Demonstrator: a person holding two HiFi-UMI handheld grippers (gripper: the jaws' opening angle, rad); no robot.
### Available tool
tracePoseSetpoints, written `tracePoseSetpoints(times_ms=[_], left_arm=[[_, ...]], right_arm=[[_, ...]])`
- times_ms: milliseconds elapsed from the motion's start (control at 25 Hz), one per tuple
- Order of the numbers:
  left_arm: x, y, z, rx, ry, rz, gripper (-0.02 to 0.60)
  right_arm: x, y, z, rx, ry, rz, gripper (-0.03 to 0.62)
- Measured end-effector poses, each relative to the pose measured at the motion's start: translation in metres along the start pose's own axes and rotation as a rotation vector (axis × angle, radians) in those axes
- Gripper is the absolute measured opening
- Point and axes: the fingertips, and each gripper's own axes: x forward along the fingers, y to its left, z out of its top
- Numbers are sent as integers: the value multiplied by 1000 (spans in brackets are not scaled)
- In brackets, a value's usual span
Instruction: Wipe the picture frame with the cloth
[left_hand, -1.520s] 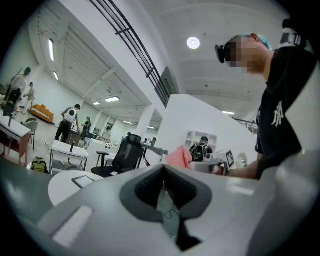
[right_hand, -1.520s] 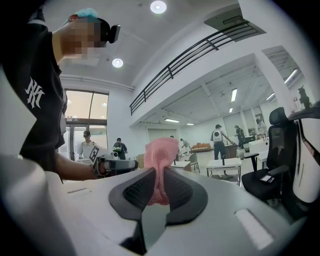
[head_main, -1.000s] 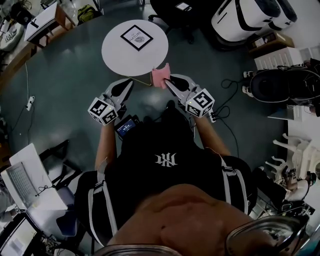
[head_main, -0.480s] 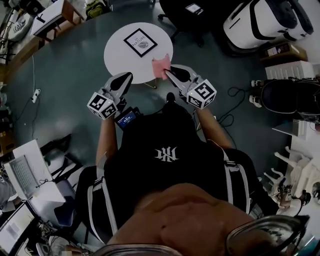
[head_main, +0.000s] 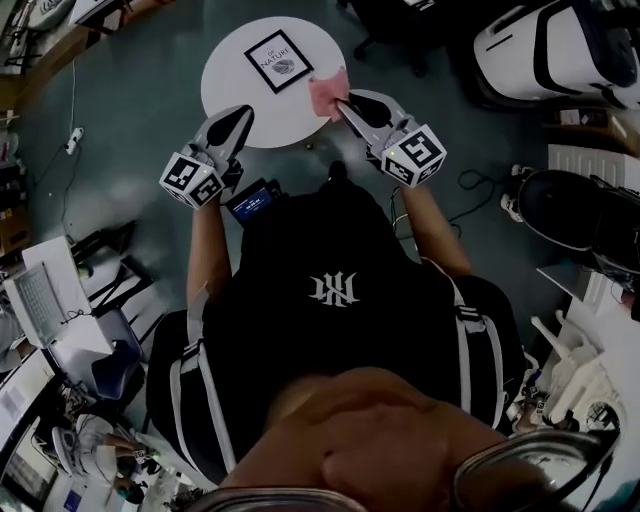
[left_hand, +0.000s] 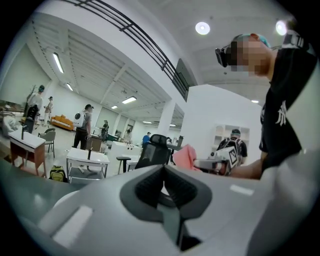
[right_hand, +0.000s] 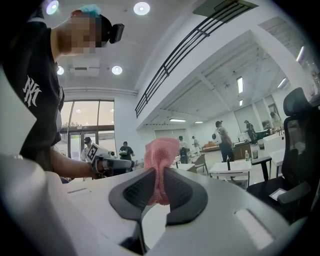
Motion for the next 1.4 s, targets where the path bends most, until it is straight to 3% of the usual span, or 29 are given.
tracePoseSetpoints(times_ms=[320,800,1080,1400], left_arm=[[19,20,-9,16,67,132,3],[35,69,-36,-57,80,153,3],[40,125,-50,-123,91,157,3],[43,205,-79,-269,144,162,15]], right_arm=[[5,-50,-16,30,12,53,51],[57,-63,-36,26,101,126,51],[97,-82,-44,26,163,103,51],[160,-112,-54,56,237,-11,52]])
